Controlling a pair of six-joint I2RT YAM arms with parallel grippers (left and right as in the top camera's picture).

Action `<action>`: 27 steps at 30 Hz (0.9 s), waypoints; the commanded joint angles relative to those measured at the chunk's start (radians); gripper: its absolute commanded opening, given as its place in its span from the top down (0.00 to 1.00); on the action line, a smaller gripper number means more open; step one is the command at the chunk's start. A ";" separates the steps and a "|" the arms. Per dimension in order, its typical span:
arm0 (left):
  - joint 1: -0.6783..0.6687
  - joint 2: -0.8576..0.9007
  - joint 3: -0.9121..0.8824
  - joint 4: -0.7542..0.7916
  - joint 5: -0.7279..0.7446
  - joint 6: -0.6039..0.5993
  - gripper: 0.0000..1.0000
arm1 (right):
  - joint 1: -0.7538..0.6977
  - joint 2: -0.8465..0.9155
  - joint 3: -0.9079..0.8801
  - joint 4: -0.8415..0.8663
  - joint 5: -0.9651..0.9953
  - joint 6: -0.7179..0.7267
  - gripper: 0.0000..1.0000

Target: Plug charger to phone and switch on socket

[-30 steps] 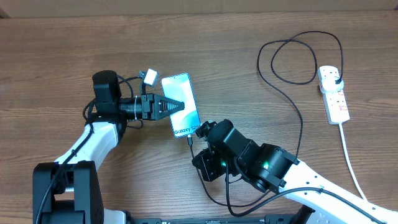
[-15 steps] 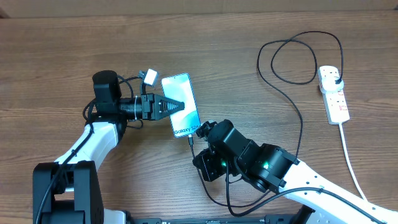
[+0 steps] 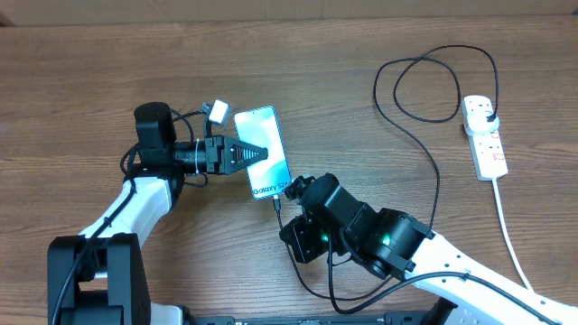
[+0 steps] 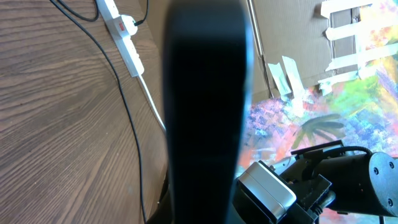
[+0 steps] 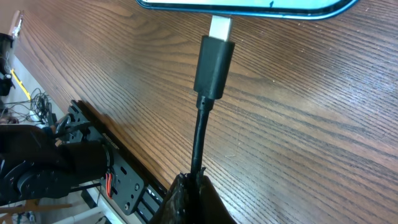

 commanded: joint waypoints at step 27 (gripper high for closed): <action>-0.008 -0.005 0.016 0.002 0.040 -0.033 0.96 | -0.003 -0.010 0.005 0.059 -0.028 -0.009 0.96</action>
